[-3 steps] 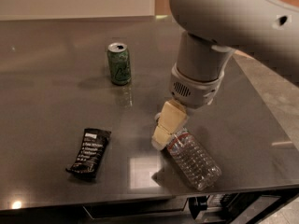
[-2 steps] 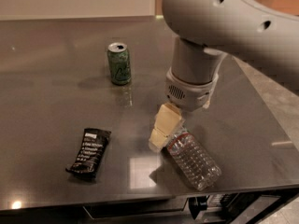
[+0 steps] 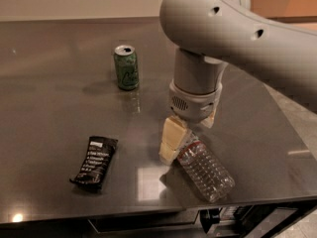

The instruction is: Place water bottle upright

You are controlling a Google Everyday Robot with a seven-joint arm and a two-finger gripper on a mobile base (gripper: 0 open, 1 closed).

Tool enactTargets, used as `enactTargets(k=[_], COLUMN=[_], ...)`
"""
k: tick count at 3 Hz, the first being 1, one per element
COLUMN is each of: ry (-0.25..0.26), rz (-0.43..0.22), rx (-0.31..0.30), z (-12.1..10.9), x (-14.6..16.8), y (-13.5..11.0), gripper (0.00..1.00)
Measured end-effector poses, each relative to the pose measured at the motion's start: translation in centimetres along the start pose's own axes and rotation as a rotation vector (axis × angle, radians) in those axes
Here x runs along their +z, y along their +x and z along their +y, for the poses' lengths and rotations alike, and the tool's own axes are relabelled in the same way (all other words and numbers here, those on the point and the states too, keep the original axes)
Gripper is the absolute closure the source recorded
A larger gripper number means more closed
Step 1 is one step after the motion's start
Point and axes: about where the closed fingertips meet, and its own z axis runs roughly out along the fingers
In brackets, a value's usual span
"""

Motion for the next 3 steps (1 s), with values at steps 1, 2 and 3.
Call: enactTargets(k=[1,2,3], ry=[0.002,0.005,0.013], rz=[0.007,0.005,-0.027], rx=[-0.007,-0.025,-0.085], z=[0.2,0.3,0.3], x=[-0.1,-0.7,-2.1], y=[-0.2,-0.5,-1.3], gripper=[0.42,0.64,0.88])
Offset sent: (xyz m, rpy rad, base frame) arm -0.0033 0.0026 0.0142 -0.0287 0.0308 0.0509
